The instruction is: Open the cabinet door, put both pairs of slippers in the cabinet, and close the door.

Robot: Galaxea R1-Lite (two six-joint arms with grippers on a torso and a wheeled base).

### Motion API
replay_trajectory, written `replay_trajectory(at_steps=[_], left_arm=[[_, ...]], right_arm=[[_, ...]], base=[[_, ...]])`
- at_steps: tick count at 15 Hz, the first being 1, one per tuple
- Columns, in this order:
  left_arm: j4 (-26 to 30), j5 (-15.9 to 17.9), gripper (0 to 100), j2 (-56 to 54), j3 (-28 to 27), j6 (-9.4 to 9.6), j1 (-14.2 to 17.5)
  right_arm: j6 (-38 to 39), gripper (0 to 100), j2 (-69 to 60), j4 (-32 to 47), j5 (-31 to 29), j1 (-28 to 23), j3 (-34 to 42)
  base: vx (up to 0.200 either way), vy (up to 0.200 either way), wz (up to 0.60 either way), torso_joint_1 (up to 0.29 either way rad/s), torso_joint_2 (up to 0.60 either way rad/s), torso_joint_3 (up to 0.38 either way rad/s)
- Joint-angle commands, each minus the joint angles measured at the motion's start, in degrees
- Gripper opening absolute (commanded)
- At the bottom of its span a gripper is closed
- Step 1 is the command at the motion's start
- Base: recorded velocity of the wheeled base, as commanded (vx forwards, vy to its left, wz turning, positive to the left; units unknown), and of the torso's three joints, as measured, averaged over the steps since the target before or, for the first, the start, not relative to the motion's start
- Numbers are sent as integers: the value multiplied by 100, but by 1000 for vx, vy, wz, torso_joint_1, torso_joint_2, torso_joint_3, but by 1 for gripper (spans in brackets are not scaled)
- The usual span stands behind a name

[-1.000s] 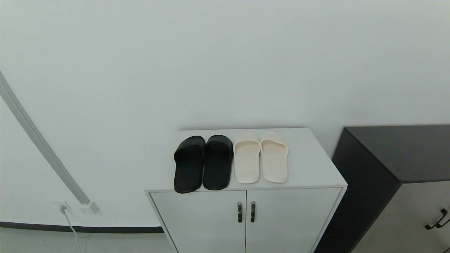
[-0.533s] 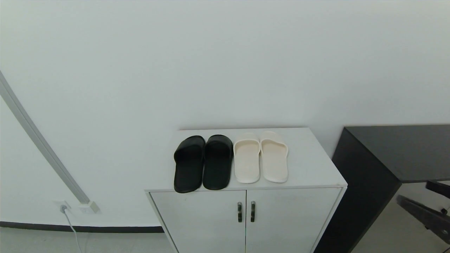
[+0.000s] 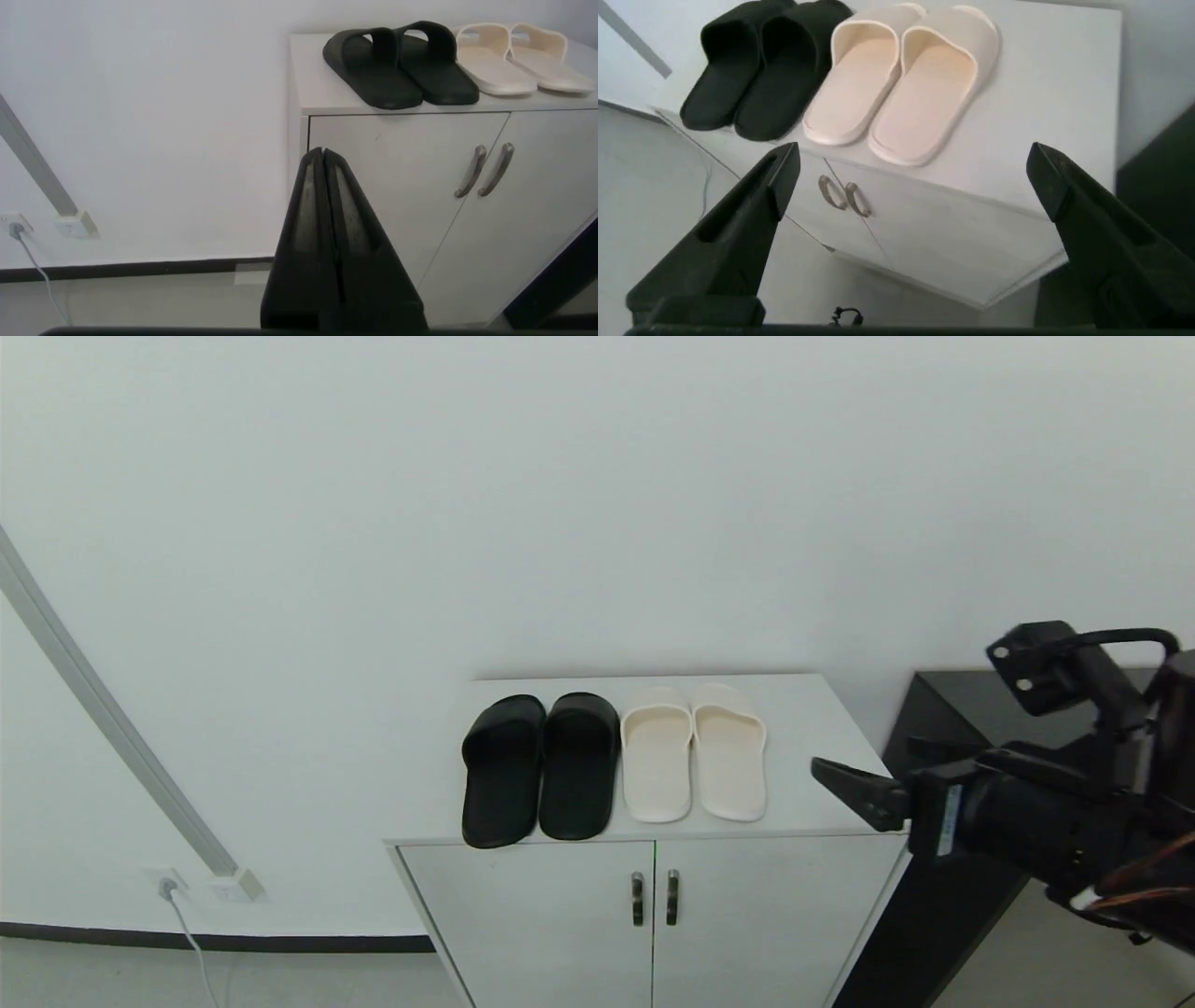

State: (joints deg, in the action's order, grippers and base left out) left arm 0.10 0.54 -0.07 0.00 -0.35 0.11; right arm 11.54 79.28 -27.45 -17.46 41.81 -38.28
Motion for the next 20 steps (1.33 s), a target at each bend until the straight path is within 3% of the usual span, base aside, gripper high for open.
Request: replay_trajectory(at_steps=[1, 7, 11, 17, 20], left_arm=[[-1, -1, 0, 7, 0, 0, 7], [-1, -1, 0, 7, 0, 0, 7], [-1, -1, 0, 7, 0, 0, 7], [-1, -1, 0, 7, 0, 0, 7], [-1, -1, 0, 7, 0, 0, 7]], right_arm=[[138, 100, 1222, -14, -452, 301, -795], [234, 100, 2681, -76, -1225, 363, -2052], [190, 100, 3683, -902, -1462, 292, -2483], [155, 100, 4711, -454, -1471, 55, -3950], [155, 100, 4904, -348, -1471, -7, -4197]], base=[[0, 0, 0, 0, 0, 0], [0, 0, 0, 0, 0, 0], [0, 0, 0, 0, 0, 0], [0, 0, 0, 0, 0, 0], [0, 0, 0, 0, 0, 0]])
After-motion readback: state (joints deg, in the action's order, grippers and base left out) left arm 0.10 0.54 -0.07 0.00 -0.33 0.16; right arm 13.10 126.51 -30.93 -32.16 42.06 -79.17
